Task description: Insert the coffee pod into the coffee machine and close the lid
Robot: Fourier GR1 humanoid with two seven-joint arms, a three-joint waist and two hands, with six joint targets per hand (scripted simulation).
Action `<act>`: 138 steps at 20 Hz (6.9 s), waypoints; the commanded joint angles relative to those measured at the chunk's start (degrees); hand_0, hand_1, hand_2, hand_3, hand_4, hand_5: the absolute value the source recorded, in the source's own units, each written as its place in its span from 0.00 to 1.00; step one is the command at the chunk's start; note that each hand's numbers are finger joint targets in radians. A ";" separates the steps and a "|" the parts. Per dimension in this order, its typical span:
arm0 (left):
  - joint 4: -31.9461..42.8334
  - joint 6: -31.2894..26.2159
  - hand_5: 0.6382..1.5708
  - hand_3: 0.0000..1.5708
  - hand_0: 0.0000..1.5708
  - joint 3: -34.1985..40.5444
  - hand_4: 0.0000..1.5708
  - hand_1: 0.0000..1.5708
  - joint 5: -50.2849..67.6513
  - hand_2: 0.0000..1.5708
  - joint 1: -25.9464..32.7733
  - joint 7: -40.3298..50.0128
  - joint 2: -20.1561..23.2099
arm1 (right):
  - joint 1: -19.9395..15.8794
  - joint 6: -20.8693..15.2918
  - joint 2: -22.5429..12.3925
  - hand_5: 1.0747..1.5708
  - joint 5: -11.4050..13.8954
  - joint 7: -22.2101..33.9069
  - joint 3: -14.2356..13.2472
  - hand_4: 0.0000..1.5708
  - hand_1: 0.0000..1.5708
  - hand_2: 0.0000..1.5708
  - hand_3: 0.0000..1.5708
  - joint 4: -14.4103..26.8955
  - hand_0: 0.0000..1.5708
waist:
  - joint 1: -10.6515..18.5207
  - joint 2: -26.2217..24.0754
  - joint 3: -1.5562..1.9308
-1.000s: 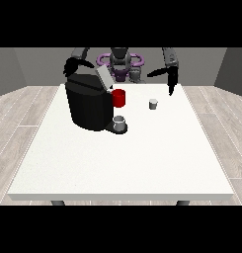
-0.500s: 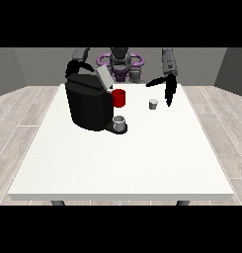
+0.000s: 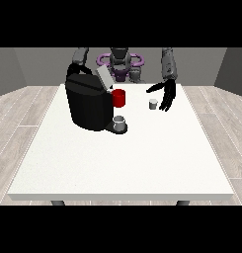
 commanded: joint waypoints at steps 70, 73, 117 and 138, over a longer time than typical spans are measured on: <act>10.28 -6.32 1.00 0.81 0.82 3.75 0.33 0.82 -16.81 0.85 -41.10 0.75 8.77 | -9.94 3.00 -1.91 1.00 -3.20 -2.99 -2.56 0.32 0.00 0.00 0.00 7.17 0.00 | -9.67 4.82 0.05; 11.90 -6.14 1.00 0.79 0.80 4.21 0.32 0.80 -17.57 0.84 -41.61 0.37 10.48 | -10.00 1.11 -0.49 1.00 -0.84 0.50 0.36 0.35 0.00 0.00 0.00 4.14 0.00 | -10.52 4.80 0.02; 15.11 -5.30 1.00 0.65 0.73 4.27 0.29 0.73 -21.16 0.75 -44.10 -1.23 9.76 | -10.65 1.64 -1.98 1.00 -3.57 -0.73 -3.18 0.23 0.00 0.00 0.00 2.87 0.00 | -11.88 9.86 0.02; 14.42 -7.23 1.00 0.00 0.00 -0.79 0.00 0.00 -25.75 0.00 -40.09 -4.59 6.76 | -7.44 -0.67 -0.27 1.00 -2.31 -2.57 -2.84 0.27 0.00 0.00 0.00 4.64 0.00 | -9.14 6.76 0.03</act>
